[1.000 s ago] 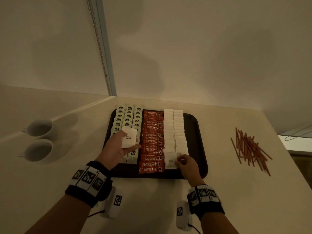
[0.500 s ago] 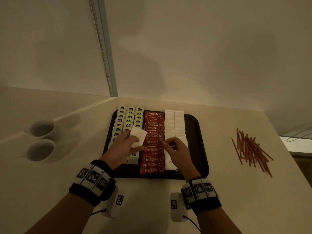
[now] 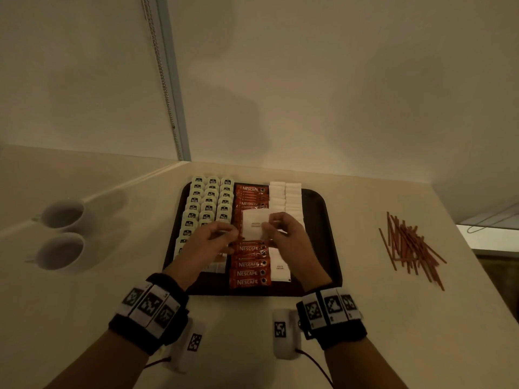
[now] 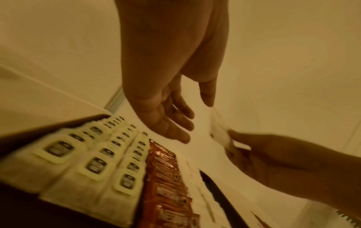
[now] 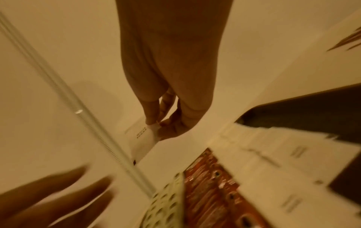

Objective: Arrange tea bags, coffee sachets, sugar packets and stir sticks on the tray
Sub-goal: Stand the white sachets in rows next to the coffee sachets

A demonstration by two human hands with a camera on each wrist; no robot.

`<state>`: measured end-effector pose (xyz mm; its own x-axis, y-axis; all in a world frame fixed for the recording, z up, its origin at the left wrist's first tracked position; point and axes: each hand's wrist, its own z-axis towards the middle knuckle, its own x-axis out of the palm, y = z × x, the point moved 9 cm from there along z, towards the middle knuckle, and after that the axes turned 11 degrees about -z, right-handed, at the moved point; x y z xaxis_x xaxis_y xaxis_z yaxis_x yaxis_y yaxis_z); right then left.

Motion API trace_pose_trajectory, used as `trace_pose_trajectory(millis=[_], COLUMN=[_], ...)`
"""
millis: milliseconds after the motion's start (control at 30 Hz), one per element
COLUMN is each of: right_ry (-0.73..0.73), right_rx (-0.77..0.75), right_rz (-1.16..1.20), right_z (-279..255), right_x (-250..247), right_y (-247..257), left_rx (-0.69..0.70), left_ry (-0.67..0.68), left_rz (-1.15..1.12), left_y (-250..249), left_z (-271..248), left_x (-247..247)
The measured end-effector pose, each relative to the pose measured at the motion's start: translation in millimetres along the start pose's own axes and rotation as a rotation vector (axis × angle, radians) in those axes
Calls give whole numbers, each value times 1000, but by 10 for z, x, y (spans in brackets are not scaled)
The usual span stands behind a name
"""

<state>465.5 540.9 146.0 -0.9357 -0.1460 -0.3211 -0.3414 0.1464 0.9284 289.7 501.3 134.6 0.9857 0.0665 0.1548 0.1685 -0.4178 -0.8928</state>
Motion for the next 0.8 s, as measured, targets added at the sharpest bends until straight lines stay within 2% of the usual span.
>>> trace_pose_trajectory(millis=[100, 200, 300, 433, 533, 800], right_ry=[-91, -185, -167, -115, -140, -199], right_rx=[105, 260, 378, 398, 392, 338], right_rz=[-60, -212, -406, -595, -599, -601], right_z=[-47, -112, -152, -137, -126, -127], right_x=[-493, -882, -1001, -942, -905, -885], right_y=[-381, -884, -1328, -1598, -1618, -1538], left_rx=[-27, -29, -47, -147, -218, -299], left_ry=[-4, -86, -169, -281, -313, -381], left_rz=[47, 73, 83, 43, 3, -48], left_y=[91, 247, 472, 807, 982, 1148], left_z=[-157, -389, -582, -794, -906, -1081], left_x=[-323, -774, -1184, -1596, -1756, -2038])
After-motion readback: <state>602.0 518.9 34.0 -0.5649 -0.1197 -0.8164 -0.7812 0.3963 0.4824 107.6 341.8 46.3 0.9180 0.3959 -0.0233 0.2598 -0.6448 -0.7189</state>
